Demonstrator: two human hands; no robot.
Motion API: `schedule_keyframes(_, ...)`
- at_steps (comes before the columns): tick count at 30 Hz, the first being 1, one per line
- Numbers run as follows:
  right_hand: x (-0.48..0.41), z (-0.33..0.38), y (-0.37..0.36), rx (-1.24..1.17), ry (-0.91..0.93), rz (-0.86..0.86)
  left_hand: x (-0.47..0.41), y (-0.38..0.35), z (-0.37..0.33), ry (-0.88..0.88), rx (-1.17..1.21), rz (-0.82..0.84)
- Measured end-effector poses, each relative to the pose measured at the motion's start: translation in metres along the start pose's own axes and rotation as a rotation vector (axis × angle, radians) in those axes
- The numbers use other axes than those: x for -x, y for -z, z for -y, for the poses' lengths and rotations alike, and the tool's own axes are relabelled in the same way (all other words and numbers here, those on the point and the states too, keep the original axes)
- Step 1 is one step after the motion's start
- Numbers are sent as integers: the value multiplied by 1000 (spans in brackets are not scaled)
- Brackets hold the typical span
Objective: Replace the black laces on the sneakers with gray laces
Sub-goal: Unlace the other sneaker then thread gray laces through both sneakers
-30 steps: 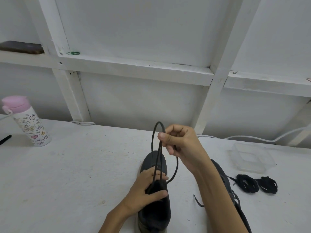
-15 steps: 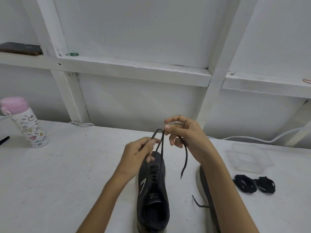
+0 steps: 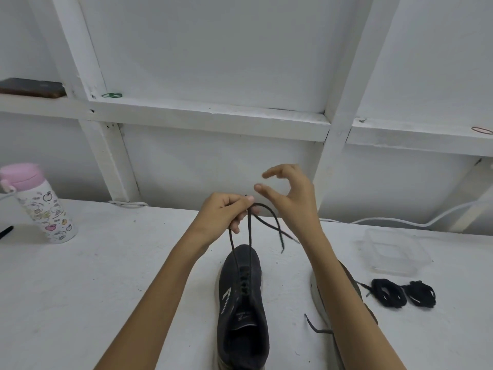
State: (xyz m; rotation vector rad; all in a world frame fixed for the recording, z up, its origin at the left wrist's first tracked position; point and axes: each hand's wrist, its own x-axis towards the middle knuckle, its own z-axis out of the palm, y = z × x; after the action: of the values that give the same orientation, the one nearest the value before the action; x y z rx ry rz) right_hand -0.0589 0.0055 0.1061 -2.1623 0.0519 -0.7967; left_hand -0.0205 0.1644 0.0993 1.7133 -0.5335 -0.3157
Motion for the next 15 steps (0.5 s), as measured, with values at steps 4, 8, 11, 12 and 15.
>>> schedule_keyframes(4, 14, -2, -3, -375, -93, 232, -1, -1, 0, 57, 71, -41)
schedule_keyframes(8, 18, -1, -6, -377, -93, 199, 4, 0, -2, 51, 69, 26)
schedule_keyframes(11, 21, -3, -6, -229, -40, 135, 6, 5, 0, 55, 16, 46)
schedule_keyframes(12, 21, -4, -7, -163, -7, 105, 6, 8, 2, 56, -10, 39)
schedule_keyframes(15, 22, -7, -8, 58, 94, 118, 10, 13, 7, 15, -99, -8)
